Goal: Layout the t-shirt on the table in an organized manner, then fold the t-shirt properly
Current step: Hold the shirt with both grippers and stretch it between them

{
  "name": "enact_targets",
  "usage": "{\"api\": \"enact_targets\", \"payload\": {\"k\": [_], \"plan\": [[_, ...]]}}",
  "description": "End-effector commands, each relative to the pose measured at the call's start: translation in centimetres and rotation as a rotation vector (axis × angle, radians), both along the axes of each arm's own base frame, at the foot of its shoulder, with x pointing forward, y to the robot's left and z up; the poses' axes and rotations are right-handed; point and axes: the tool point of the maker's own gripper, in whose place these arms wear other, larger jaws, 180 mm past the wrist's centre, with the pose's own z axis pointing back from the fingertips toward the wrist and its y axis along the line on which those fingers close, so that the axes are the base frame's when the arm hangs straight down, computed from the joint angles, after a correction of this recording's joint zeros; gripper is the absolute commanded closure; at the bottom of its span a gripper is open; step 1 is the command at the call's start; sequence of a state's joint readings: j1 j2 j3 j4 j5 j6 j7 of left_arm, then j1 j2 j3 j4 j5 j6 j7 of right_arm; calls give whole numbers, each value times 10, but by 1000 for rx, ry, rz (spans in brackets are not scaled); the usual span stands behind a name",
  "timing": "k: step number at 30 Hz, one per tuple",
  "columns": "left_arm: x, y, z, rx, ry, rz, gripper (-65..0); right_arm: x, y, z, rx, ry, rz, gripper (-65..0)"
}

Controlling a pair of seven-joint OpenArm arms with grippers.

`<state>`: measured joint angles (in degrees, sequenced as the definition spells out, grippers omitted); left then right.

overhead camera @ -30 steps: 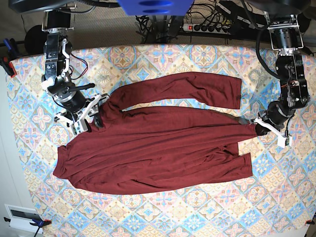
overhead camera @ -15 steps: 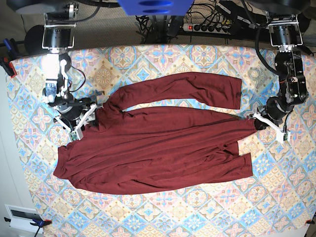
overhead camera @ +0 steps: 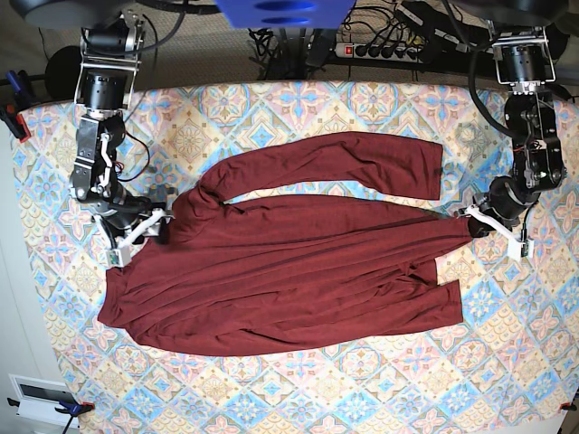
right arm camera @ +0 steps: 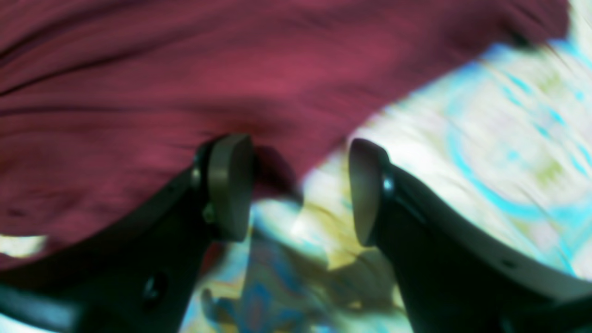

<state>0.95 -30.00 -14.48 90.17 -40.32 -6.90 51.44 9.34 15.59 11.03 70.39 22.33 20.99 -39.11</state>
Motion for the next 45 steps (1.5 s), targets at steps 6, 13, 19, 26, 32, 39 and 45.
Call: {"api": "enact_targets", "payload": {"k": [6,13,19,26,32,39,45], "plan": [[15,29,28,121,-95,23,0,6,-7,15,-1,-52,-6,-320],[15,36,29,182,-97,29,0,5,13,7,42,-42,1,-320],[15,36,28,182,-95,29,0,6,21,5,63,-40,2,-320],[15,37,28,184,-95,29,0,10,18,-15,97,13,-30,-279],[15,37,28,184,-95,29,0,16,14,-6,97,-20,-41,-12],[15,37,26,179,-92,32,0,1,-42,26,72,-113,-185,0],[9,28,0,118,-40,53,0,-9,-59,40,37,-151,-213,0]]}}
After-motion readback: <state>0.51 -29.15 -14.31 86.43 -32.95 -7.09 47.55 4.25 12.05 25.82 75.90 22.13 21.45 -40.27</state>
